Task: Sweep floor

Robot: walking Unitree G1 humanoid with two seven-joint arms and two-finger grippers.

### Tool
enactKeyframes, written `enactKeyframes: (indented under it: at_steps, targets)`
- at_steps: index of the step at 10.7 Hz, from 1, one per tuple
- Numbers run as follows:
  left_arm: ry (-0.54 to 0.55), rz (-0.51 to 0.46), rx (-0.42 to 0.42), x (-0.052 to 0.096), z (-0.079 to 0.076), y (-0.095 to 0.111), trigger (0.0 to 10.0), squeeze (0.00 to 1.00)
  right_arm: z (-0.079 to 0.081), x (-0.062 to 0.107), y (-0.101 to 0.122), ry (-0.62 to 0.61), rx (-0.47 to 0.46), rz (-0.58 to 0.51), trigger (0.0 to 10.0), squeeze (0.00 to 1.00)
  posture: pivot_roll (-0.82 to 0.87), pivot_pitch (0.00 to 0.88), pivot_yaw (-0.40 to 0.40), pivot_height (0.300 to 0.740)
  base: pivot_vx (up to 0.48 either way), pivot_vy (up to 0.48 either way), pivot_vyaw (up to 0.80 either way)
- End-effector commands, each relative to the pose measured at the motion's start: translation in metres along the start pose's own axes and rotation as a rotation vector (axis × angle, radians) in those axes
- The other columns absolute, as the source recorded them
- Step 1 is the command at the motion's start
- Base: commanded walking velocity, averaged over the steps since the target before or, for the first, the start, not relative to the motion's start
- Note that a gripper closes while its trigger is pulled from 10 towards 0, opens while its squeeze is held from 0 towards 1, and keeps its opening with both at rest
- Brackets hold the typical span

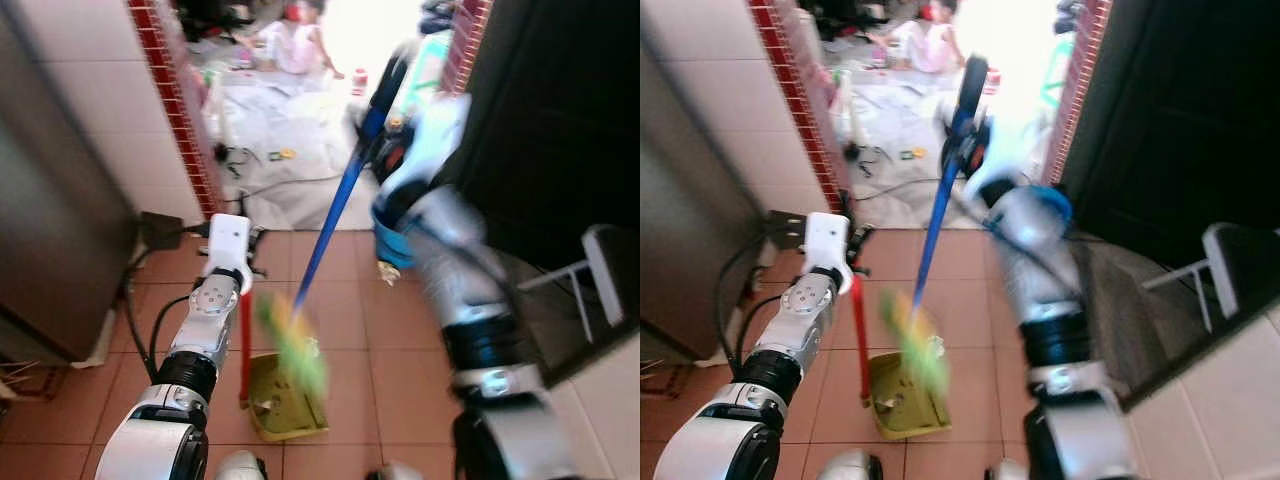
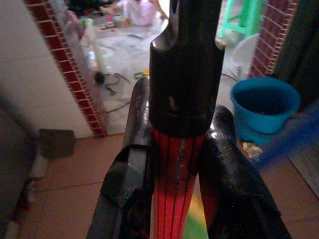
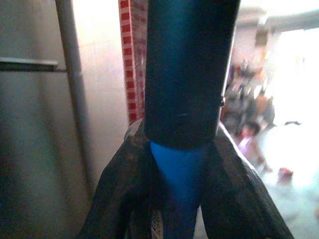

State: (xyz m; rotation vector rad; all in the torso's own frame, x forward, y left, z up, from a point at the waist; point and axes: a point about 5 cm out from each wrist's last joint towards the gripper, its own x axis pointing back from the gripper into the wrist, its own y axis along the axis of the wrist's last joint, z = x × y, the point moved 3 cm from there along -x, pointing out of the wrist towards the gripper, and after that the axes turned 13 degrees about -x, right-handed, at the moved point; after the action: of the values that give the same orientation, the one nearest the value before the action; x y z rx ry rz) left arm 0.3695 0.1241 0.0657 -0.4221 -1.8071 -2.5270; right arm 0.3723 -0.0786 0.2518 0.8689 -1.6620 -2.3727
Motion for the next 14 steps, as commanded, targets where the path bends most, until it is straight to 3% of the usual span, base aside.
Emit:
enactKeyframes:
  at_steps: [1,2,4,6,9,11,12,14]
  targets:
    - [-0.085,0.039,0.008,0.002,-0.014,-0.008,10.0,0.0,0.0,-0.003,0.019,0.002,0.062,-0.066,10.0,0.0,-0.06,0.003,0.036,0.74,0.0,0.0,0.0]
    - [-0.098,0.028,0.013,0.002,-0.016,-0.006,10.0,0.0,-0.005,-0.001,0.018,-0.022,0.068,-0.064,10.0,0.0,-0.06,0.0,0.033,0.74,0.0,0.0,0.0]
    - [-0.173,-0.051,-0.01,0.013,-0.02,0.002,10.0,0.0,-0.036,0.022,-0.001,-0.17,0.145,-0.017,10.0,0.0,-0.05,0.0,0.03,0.74,0.0,0.0,0.0]
    - [-0.173,-0.054,-0.01,0.031,-0.01,-0.005,10.0,0.0,-0.055,0.043,-0.02,-0.258,0.191,0.051,10.0,0.0,-0.04,0.0,0.031,0.74,0.0,0.0,0.0]
    - [-0.076,-0.007,-0.048,0.047,0.018,-0.016,10.0,0.0,-0.059,0.049,-0.031,-0.28,0.268,0.071,10.0,0.0,-0.03,0.0,0.031,0.74,0.0,0.0,0.0]
    - [0.051,0.045,-0.058,0.045,0.039,-0.018,10.0,0.0,-0.056,0.043,-0.028,-0.263,0.322,0.053,10.0,0.0,-0.03,0.0,0.026,0.74,0.0,0.0,0.0]
    - [0.129,0.021,-0.041,0.04,0.048,-0.011,10.0,0.0,-0.054,0.038,-0.026,-0.258,0.348,0.042,10.0,0.0,-0.03,0.0,0.026,0.74,0.0,0.0,0.0]
    - [0.216,-0.012,-0.035,0.032,0.057,0.001,10.0,0.0,-0.049,0.029,-0.029,-0.216,0.292,0.032,10.0,0.0,-0.04,0.0,0.023,0.74,0.0,0.0,0.0]
